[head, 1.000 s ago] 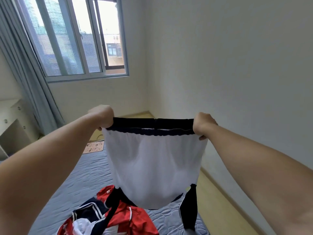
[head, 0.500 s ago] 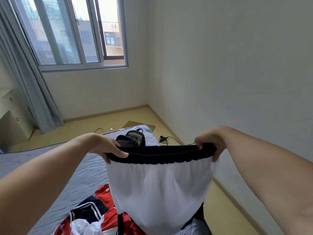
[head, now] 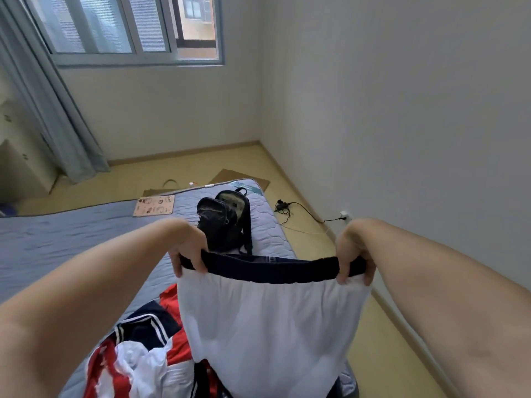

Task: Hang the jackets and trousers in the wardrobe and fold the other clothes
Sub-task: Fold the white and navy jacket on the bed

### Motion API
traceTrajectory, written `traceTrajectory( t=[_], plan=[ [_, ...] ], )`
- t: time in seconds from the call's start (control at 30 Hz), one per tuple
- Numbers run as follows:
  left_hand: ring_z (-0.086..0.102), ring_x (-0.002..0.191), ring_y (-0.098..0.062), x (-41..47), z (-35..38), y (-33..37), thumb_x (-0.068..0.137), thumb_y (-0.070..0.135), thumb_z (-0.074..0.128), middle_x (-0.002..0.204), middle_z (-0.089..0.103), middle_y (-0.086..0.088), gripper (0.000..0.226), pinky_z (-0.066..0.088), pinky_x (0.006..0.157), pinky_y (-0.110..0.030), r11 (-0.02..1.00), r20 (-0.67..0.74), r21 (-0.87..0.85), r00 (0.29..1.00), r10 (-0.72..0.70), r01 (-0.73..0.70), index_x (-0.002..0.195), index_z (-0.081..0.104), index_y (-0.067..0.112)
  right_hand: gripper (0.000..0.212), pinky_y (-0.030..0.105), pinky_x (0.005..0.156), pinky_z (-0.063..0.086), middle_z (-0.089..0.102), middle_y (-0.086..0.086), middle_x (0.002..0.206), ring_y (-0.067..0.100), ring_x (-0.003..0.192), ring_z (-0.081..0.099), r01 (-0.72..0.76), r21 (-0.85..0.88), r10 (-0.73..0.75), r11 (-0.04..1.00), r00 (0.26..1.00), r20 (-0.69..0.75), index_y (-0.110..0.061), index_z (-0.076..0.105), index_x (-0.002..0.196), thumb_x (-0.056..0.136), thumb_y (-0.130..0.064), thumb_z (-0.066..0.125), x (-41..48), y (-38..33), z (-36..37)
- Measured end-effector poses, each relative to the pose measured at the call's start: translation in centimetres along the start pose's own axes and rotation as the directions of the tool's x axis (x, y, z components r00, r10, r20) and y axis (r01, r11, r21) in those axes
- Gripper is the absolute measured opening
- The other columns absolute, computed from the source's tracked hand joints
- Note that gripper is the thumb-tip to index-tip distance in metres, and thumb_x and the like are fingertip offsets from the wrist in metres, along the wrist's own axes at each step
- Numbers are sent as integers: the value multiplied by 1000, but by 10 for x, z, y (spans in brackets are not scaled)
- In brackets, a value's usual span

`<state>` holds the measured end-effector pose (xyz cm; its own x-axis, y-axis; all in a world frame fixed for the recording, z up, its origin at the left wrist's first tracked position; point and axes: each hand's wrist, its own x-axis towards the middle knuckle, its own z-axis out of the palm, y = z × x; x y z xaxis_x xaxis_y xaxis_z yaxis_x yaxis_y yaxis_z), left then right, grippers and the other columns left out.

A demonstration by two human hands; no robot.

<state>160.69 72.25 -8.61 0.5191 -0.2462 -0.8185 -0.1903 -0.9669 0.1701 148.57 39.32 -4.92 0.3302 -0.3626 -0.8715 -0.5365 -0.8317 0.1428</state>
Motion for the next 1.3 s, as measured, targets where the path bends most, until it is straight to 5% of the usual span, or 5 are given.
traceTrajectory(
  t=[0.23, 0.43, 0.6, 1.03, 1.3],
  plan=[
    [59, 81, -28, 26, -86, 7, 104, 29, 51, 94, 68, -9, 26, 40, 66, -31, 998, -798, -63, 600, -56, 10, 105, 72, 15, 29, 36, 66, 45, 58, 16, 103, 33, 85, 60, 546, 35, -245, 837, 430, -869, -14, 36, 112, 93, -15, 59, 41, -34, -111],
    [64, 88, -39, -31, -153, 20, 106, 24, 46, 97, 71, -17, 28, 42, 67, -36, 985, -996, -26, 92, -10, -172, 113, 71, 14, 39, 33, 73, 42, 53, 9, 102, 30, 89, 55, 766, -117, -190, 632, 7, -982, -18, 51, 130, 94, -5, 47, 4, -33, -188],
    [64, 98, -39, -45, -133, 15, 105, 19, 47, 108, 70, -19, 28, 53, 82, -45, 980, -997, 53, -63, 42, -189, 124, 67, 13, 17, 33, 72, 41, 53, 8, 100, 25, 87, 49, 773, -224, -206, 594, -123, -971, -8, 60, 107, 93, -2, 52, -3, -27, -184],
    [39, 143, -31, 198, 187, -44, 88, -12, 48, 149, 51, -8, 71, 42, 109, -46, 984, -754, 47, 641, 148, -172, 153, 43, 17, 11, 38, 77, 42, 59, 11, 112, 33, 89, 53, 394, -406, -558, 825, 453, -695, -18, 50, 98, 90, -11, 50, 255, -31, 42],
    [19, 150, -27, 322, 389, -54, 96, 8, 43, 157, 34, 3, 67, 15, 117, -59, 900, -362, 406, 932, 0, 158, 157, 24, 27, 31, 35, 68, 37, 55, 6, 114, 28, 103, 58, 249, -760, -670, 600, 675, -308, -17, 59, 118, 90, -4, 52, 423, -29, 220]
  ],
)
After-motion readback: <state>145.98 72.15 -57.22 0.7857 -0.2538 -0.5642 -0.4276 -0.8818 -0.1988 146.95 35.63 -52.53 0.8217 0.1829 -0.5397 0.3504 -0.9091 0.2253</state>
